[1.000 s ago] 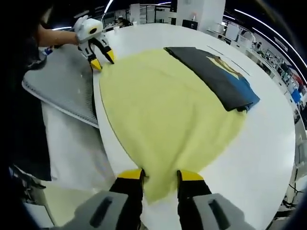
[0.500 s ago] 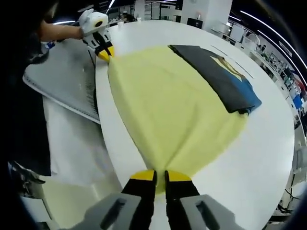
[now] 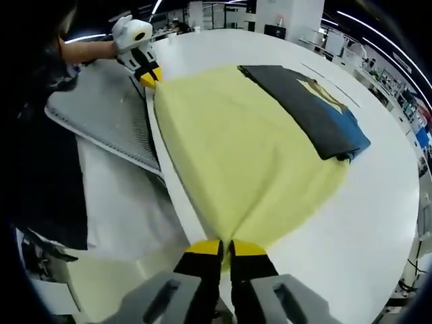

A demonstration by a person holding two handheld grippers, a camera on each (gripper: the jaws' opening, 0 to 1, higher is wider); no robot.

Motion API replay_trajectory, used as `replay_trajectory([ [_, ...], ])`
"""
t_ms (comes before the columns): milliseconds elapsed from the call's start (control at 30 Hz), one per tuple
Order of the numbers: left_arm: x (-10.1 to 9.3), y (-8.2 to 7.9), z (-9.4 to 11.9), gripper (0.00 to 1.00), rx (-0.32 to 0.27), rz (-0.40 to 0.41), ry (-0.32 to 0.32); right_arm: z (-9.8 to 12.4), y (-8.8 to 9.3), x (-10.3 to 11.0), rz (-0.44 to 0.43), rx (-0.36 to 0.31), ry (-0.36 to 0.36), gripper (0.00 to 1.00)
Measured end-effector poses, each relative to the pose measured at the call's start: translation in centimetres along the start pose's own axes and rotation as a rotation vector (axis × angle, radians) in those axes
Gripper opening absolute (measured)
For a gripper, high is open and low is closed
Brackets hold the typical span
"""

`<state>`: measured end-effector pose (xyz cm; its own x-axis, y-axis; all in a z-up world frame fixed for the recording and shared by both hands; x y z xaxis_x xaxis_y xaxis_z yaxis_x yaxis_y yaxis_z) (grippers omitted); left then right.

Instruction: Fold the garment on the visible template until the final outline fits inside the template.

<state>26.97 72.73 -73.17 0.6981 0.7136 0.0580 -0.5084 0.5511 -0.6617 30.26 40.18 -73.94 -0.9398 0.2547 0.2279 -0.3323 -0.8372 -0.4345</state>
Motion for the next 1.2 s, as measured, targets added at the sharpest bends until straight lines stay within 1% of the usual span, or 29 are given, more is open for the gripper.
replay_trajectory([
  [33, -0.2, 0.0, 0.2, 0.0, 0.002, 0.016, 0.008, 0.1, 0.1, 0.2, -0.002, 0.002, -0.006, 0.0],
  [167, -0.7, 0.2, 0.9, 0.0, 0.007, 0.014, 0.019, 0.5, 0.3, 1.1, -0.018, -0.013, -0.031, 0.0],
  [400, -1.8, 0.7, 1.9, 0.0, 0.02, 0.025, 0.052, 0.9, 0.4, 2.4, -0.022, -0.004, -0.056, 0.0],
  [500, -2.1, 0.7, 2.5, 0.0, 0.023, 0.026, 0.064, 1.1, 0.5, 3.1, -0.017, 0.0, -0.073, 0.0],
  [600, -2.2, 0.4, 3.2, 0.0, 0.015, 0.046, 0.082, 1.5, 0.6, 3.6, -0.008, 0.007, -0.086, 0.0],
  [767, -1.8, -0.6, 4.0, 0.0, -0.01, 0.049, 0.072, 2.7, -0.1, 3.5, -0.008, -0.026, -0.061, 0.0],
  [800, -1.7, -0.8, 4.1, 0.0, -0.014, 0.049, 0.068, 3.1, -0.5, 3.2, -0.005, -0.039, -0.04, 0.0],
  [900, -1.2, -1.6, 4.3, 0.0, -0.028, 0.04, 0.05, 3.8, -1.1, 2.6, 0.001, -0.056, -0.008, 0.0],
  [967, -0.8, -2.3, 4.5, 0.0, -0.027, 0.037, 0.039, 4.4, -1.6, 2.2, 0.012, -0.064, 0.015, 0.0],
  [1000, -0.4, -2.9, 4.7, 0.0, -0.037, 0.009, 0.015, 4.6, -1.8, 2.1, 0.014, -0.068, 0.021, 0.0],
  [1033, -0.2, -3.2, 4.7, 0.0, -0.043, 0.001, 0.006, 4.8, -2.1, 1.7, 0.016, -0.075, 0.035, 0.0],
  [1100, 0.3, -4.0, 4.9, 0.0, -0.054, 0.002, -0.008, 5.2, -2.5, 1.2, 0.019, -0.079, 0.054, 0.0],
  [1200, 1.5, -5.3, 5.1, 0.0, -0.08, -0.003, -0.043, 5.9, -3.2, 0.5, 0.028, -0.099, 0.079, 0.0],
])
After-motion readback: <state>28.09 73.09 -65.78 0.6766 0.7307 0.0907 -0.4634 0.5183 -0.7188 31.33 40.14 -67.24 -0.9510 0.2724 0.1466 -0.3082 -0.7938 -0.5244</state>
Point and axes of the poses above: the point that each gripper's makers call its tool centre point, and the gripper's own axes: z roughly backward along the fingers, x roughly to its left, y roughly out of its underside, the point moved 3 cm from there along z, roughly backward along the fingers, and after that the axes turned 13 degrees about -y, right-handed, at the moved point
